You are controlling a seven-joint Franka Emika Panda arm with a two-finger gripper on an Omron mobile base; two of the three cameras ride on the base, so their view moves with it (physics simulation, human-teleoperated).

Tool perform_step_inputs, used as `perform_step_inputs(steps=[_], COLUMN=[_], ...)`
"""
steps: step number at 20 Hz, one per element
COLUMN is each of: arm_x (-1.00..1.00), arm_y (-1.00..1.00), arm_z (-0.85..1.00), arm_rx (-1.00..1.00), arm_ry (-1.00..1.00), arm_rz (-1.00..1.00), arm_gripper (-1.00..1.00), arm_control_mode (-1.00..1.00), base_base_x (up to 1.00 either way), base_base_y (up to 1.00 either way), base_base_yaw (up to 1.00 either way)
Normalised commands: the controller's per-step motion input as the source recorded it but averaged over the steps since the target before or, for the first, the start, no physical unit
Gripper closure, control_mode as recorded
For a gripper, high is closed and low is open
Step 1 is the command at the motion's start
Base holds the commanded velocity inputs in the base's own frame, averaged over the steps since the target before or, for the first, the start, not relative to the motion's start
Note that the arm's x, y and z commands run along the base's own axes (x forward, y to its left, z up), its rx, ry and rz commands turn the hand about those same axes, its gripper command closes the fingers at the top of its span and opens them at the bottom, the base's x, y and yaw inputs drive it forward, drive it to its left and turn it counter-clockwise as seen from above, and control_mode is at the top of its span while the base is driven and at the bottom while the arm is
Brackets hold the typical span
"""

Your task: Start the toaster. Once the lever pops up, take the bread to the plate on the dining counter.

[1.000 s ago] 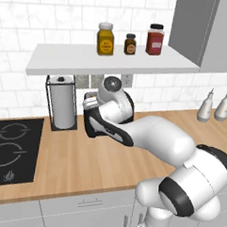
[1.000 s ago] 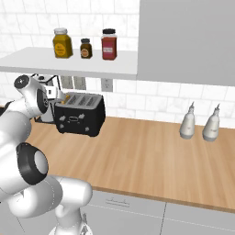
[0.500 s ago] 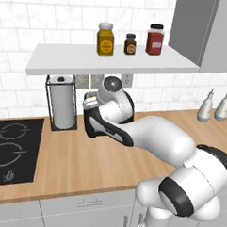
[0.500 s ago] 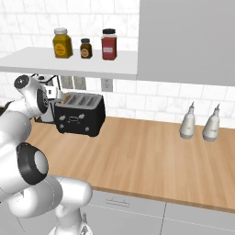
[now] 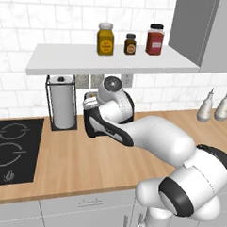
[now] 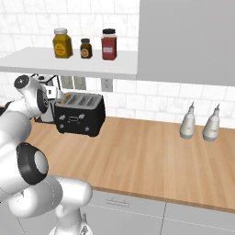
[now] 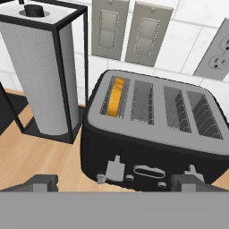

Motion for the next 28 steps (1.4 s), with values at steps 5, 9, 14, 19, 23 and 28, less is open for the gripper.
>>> perform_step_inputs(steps=[5, 9, 14, 19, 23, 28], arm_x=[0.0, 0.0, 0.0, 0.0, 0.0, 0.0], arm_y=[0.0, 0.0, 0.0, 0.0, 0.0, 0.0], arm_z=[0.0, 0.0, 0.0, 0.0, 0.0, 0.0], arm_rx=[0.0, 0.0, 0.0, 0.0, 0.0, 0.0], arm_ry=[0.0, 0.0, 0.0, 0.0, 0.0, 0.0], arm_rz=[0.0, 0.0, 0.0, 0.0, 0.0, 0.0], arm_gripper=[-1.0, -1.0, -1.0, -1.0, -1.0, -1.0], arm_control_mode=[-1.0, -1.0, -1.0, -1.0, -1.0, -1.0], base_base_x=[0.0, 0.0, 0.0, 0.0, 0.0, 0.0], base_base_y=[0.0, 0.0, 0.0, 0.0, 0.0, 0.0], base_base_yaw=[0.0, 0.0, 0.0, 0.0, 0.0, 0.0])
